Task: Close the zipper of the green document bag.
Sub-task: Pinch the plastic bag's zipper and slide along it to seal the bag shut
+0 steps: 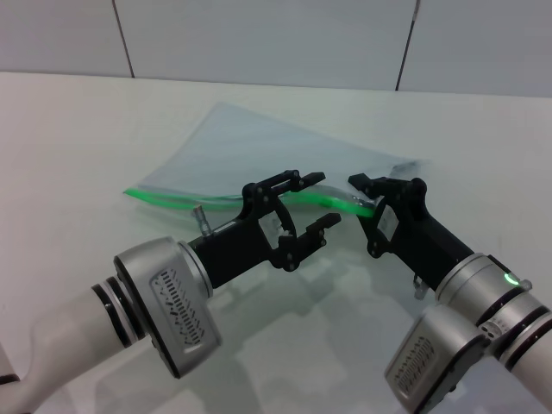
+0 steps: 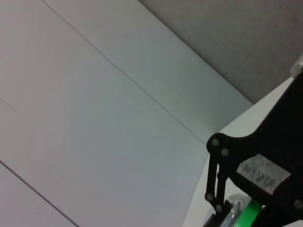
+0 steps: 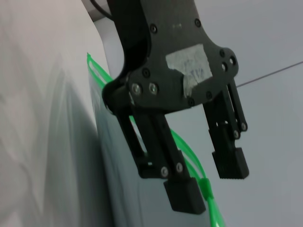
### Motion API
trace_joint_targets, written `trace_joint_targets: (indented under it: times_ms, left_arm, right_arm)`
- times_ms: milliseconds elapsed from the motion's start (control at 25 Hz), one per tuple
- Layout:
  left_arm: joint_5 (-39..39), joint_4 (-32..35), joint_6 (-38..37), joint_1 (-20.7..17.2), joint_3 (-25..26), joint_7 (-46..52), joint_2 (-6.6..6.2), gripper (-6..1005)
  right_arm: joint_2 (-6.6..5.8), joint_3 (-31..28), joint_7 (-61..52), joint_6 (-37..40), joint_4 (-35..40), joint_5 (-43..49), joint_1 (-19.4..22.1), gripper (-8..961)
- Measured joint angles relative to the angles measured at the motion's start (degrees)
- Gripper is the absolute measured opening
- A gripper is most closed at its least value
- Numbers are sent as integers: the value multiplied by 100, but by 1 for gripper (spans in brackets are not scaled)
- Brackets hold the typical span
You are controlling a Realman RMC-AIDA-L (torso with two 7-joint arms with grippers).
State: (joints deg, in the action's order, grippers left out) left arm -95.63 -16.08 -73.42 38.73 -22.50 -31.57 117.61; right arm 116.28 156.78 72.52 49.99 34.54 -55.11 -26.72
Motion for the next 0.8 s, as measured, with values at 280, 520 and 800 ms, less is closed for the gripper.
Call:
trace_joint_targets:
  times_ms: [280,520,800]
  left_arm:
    - [1,0,18,2,10,-306,-1,541]
    - [1,0,28,3,9,-534,-1,478]
    - [1,-1,30,3,8,-725,-1,350]
  right_arm:
    - [0,136,-1,8,0,1,-56,50]
    - [0,158,-1,11,0,1,-65,50]
    - [0,192,-1,11,0,1,-69,50]
